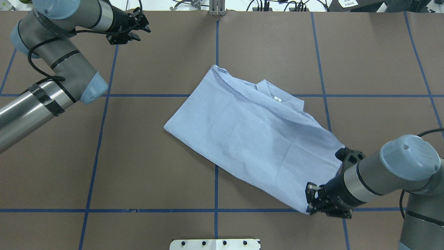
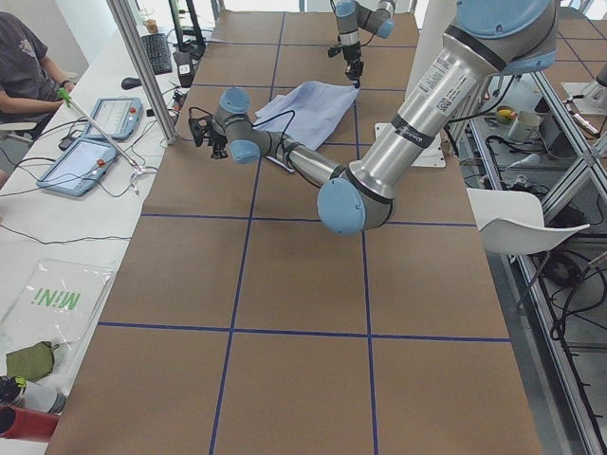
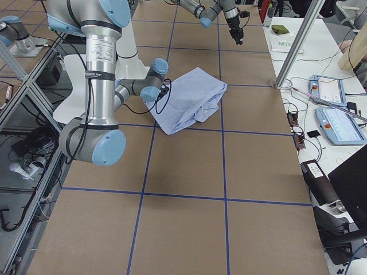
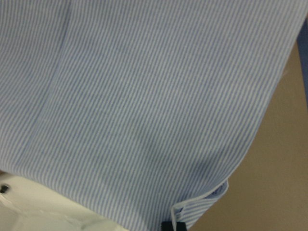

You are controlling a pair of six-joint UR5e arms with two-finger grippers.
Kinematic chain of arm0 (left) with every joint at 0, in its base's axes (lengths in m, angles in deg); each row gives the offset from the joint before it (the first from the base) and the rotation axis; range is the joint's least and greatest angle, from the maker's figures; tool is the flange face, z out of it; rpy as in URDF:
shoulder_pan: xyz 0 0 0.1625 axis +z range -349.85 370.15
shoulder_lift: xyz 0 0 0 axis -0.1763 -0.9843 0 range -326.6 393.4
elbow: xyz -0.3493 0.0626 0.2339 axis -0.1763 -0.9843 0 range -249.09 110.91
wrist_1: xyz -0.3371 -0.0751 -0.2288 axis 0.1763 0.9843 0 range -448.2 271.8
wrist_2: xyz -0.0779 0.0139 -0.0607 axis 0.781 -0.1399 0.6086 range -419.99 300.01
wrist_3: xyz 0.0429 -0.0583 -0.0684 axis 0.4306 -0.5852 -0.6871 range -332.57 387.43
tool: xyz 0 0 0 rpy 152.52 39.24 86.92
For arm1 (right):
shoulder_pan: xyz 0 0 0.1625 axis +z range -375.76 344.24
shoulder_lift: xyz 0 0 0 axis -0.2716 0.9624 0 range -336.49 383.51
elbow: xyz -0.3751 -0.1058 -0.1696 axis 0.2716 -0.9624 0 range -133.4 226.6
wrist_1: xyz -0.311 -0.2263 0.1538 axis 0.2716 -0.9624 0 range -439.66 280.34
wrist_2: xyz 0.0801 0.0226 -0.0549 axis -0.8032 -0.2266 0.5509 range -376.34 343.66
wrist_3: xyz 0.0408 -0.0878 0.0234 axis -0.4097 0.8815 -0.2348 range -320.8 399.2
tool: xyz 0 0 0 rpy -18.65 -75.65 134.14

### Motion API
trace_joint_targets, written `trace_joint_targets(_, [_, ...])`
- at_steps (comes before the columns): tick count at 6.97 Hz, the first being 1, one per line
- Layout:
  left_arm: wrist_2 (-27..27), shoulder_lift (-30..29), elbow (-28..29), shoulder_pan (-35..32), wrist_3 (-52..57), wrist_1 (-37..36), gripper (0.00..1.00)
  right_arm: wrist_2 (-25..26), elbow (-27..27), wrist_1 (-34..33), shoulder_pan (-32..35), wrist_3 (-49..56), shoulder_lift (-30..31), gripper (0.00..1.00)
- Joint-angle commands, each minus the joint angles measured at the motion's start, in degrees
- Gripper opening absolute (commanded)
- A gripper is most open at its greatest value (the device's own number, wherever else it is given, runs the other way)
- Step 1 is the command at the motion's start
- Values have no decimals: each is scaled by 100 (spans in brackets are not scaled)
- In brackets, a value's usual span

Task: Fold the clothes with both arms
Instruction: 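Drag the folded shirt with the right gripper toward the robot, rotating it, then move the left gripper to the shirt's near edge while the right moves to the collar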

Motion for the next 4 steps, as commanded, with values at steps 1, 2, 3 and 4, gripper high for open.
trace_joint_targets(1, [285, 535, -972, 413, -511, -1, 51, -266, 71, 21, -719, -393, 47, 100])
trace_joint_targets(2, [268, 955, -1533, 807, -863, 8, 56, -275, 89, 22, -493, -403, 30, 100])
trace_joint_targets(3, [251, 1273, -1948, 1098, -1128, 8, 62, -432, 254, 22, 310, -395, 4, 100])
trace_joint_targets(4, [198, 1398, -2048, 1475, -1592, 8, 68, -546, 143, 22, 1118, -386, -171, 100])
